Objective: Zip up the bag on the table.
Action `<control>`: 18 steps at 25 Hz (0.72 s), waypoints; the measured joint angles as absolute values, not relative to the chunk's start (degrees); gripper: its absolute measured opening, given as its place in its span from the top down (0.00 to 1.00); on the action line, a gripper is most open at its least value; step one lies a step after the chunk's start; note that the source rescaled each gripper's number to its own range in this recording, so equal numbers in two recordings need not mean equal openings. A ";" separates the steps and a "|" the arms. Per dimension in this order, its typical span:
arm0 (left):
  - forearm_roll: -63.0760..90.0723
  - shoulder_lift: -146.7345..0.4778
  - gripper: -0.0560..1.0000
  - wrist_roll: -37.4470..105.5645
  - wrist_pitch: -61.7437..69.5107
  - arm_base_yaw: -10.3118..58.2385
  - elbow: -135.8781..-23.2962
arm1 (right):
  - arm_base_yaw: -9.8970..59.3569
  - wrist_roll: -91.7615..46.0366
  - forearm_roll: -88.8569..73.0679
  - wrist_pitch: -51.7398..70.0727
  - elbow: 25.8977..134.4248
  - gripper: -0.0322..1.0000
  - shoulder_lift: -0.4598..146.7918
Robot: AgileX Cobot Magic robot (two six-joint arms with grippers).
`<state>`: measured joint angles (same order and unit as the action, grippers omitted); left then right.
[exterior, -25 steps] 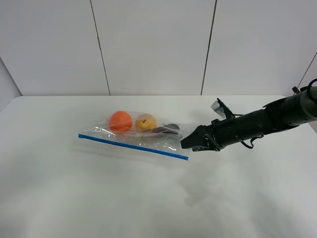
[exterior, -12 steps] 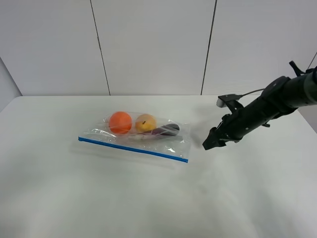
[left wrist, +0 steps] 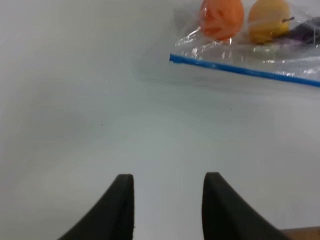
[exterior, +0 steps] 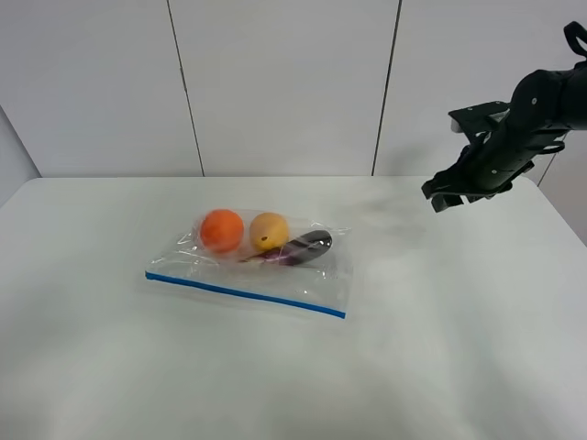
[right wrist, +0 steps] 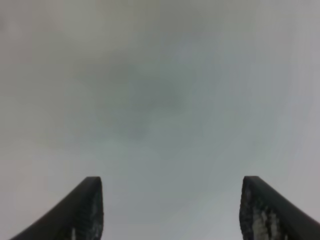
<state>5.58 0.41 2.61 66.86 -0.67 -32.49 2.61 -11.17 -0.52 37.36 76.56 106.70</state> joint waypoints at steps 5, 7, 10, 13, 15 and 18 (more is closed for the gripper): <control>5.58 0.41 0.47 2.61 66.86 -0.67 -32.49 | 2.48 -7.44 -2.21 37.69 76.56 0.11 104.45; 5.58 0.41 0.47 2.61 66.86 -0.67 -32.49 | 1.73 -7.13 -2.23 37.74 76.56 0.11 102.38; 5.58 0.41 0.47 2.61 66.86 -0.67 -32.49 | -0.92 -7.08 -2.28 38.37 76.56 0.11 98.48; 5.58 0.41 0.47 2.61 66.86 -0.67 -32.49 | -3.93 -7.37 -2.05 40.15 76.56 0.11 93.87; 5.58 0.41 0.47 2.61 66.86 -0.67 -32.49 | -5.24 -7.96 -2.05 41.62 76.56 0.11 90.77; 5.58 0.41 0.47 2.61 66.86 -0.67 -32.49 | -6.01 -8.45 -1.92 43.17 76.56 0.11 85.77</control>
